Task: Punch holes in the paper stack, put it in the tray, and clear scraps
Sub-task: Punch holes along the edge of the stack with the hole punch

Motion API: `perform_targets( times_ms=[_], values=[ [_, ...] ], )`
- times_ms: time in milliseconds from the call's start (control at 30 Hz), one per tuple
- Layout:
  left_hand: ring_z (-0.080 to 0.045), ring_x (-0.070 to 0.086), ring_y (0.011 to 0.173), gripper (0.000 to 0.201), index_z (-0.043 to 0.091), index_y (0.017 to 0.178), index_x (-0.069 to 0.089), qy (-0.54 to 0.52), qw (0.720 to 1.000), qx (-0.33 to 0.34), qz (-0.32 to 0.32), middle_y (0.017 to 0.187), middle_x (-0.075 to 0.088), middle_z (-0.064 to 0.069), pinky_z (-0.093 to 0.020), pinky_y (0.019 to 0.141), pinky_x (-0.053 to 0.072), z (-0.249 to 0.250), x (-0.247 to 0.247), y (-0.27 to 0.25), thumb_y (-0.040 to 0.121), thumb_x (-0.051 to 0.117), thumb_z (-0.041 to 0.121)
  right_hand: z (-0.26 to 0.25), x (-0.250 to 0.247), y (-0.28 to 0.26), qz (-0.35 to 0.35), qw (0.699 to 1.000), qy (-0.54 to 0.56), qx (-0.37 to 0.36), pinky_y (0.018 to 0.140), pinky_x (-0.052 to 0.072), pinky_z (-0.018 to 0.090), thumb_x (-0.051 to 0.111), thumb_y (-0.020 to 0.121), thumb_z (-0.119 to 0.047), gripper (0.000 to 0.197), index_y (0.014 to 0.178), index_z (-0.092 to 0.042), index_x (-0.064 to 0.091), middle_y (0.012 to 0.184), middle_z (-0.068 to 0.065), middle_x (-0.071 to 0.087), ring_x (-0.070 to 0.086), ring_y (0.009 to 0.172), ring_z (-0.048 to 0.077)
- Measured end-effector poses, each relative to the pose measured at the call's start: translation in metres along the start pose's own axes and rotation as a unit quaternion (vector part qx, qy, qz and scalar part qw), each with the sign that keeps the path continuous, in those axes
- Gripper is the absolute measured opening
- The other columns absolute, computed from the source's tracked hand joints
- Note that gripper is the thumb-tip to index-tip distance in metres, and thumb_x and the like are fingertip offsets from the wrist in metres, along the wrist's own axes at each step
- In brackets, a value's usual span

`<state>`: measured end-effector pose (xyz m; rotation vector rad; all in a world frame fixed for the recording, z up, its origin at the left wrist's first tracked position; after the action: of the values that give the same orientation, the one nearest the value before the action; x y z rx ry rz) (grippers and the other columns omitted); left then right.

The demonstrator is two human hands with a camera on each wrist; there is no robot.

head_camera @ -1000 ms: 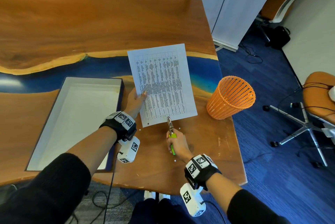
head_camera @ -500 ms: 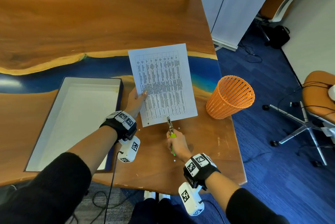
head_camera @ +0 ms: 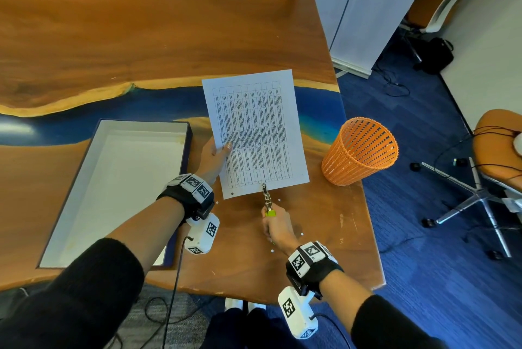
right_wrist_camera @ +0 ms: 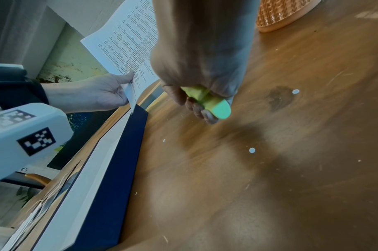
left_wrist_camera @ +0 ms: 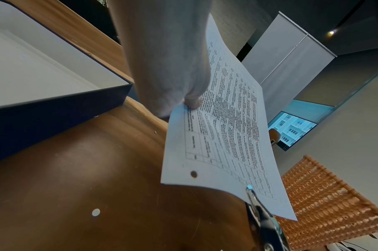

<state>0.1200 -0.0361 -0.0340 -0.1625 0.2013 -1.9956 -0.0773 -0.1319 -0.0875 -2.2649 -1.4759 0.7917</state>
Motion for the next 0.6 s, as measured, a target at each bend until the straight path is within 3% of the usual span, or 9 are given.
perform_targets(
  times_ms=[100,167,233,333,433,600],
  values=[
    [-0.021,0.06,0.11,0.041,0.008,0.137,0.042,-0.003,1.0,0.004,-0.001,0.133,0.056,-0.012,-0.023,0.078,0.052,0.002,0.001,0.0,0.097,0.049,0.01,0.0,0.002,-0.003,-0.012,0.999,0.047,-0.004,0.041,0.035,0.023,0.04,0.054,0.007,0.036,0.073,-0.023,0.047,0.054,0.008,0.047,0.042,0.039,0.019],
    [-0.02,0.058,0.111,0.04,0.007,0.137,0.042,-0.002,1.0,0.008,0.0,0.133,0.056,-0.012,-0.023,0.081,0.05,0.003,0.0,0.002,0.097,0.048,0.009,-0.002,0.003,-0.006,-0.02,0.997,0.066,-0.017,0.044,0.041,0.026,0.042,0.059,0.007,0.051,0.097,-0.028,0.041,0.064,0.011,0.054,0.051,0.048,0.024],
    [-0.019,0.058,0.11,0.04,0.006,0.136,0.043,0.006,1.0,0.005,0.003,0.133,0.056,-0.012,-0.025,0.082,0.05,0.003,-0.001,0.004,0.097,0.048,0.009,-0.006,0.001,-0.009,-0.019,0.996,0.08,-0.032,0.046,0.042,0.028,0.042,0.067,0.013,0.062,0.11,-0.031,0.032,0.078,0.01,0.056,0.055,0.055,0.027],
    [-0.023,0.059,0.112,0.04,0.007,0.136,0.042,0.009,1.0,0.002,0.008,0.132,0.056,-0.013,-0.026,0.08,0.051,0.001,-0.004,0.004,0.097,0.049,0.01,-0.014,-0.001,-0.01,-0.016,0.995,0.079,-0.064,0.047,0.044,0.029,0.043,0.071,0.015,0.08,0.121,-0.045,0.029,0.084,0.006,0.057,0.057,0.056,0.03],
    [-0.025,0.058,0.114,0.041,0.006,0.136,0.043,0.011,1.0,-0.004,0.012,0.133,0.056,-0.015,-0.038,0.092,0.05,0.0,-0.006,0.004,0.096,0.05,0.01,-0.018,-0.003,-0.01,-0.015,0.994,0.073,-0.083,0.045,0.045,0.027,0.044,0.072,0.014,0.085,0.123,-0.053,0.036,0.079,0.007,0.057,0.054,0.054,0.028],
    [-0.021,0.059,0.108,0.039,0.006,0.135,0.044,0.014,1.0,-0.002,0.016,0.13,0.057,-0.012,-0.025,0.082,0.051,0.002,-0.006,0.002,0.096,0.049,0.008,-0.015,-0.007,-0.008,0.006,0.992,0.079,-0.097,0.043,0.042,0.023,0.045,0.071,0.014,0.085,0.124,-0.054,0.044,0.065,0.008,0.052,0.042,0.049,0.017]
  ],
)
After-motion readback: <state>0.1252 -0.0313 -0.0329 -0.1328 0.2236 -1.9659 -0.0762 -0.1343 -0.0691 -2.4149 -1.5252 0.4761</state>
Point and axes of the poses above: each hand's wrist, its own y-axis towards the middle knuckle, its own x-axis out of the palm, z = x × y, the point moved 8 cm from there along y, towards the middle knuckle
